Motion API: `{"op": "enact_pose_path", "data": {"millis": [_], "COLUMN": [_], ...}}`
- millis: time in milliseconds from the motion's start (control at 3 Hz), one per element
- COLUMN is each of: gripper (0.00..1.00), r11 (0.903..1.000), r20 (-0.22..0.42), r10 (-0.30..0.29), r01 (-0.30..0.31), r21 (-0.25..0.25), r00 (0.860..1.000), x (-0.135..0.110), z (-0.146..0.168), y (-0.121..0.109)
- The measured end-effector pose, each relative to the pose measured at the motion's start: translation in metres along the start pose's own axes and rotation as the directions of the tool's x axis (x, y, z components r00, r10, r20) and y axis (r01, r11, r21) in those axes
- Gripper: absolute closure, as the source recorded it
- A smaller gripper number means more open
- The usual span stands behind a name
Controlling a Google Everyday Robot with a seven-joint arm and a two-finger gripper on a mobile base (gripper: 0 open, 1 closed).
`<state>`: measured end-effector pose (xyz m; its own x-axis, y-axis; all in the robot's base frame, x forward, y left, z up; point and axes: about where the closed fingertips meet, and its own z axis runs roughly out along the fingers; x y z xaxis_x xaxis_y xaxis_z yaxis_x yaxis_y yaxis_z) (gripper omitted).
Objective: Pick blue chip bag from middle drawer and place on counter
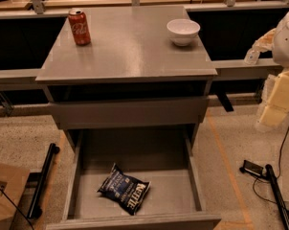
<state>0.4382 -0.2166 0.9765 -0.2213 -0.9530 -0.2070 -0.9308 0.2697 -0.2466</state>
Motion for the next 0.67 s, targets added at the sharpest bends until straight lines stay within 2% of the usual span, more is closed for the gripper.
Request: {"op": "enact_pose_path", "data": {"millis": [333, 667], "gripper": [0.0, 0.0], "r11": [1.0, 0.9999], "r20": [0.001, 0.034], "r10": [0.0, 0.016], "r01": [0.0, -0.016], "r21": [0.002, -0.003], "r00": [1.0, 0.999], "x": [0.0, 0.003], "z": [0.0, 0.016], "y": [0.0, -0.003]}}
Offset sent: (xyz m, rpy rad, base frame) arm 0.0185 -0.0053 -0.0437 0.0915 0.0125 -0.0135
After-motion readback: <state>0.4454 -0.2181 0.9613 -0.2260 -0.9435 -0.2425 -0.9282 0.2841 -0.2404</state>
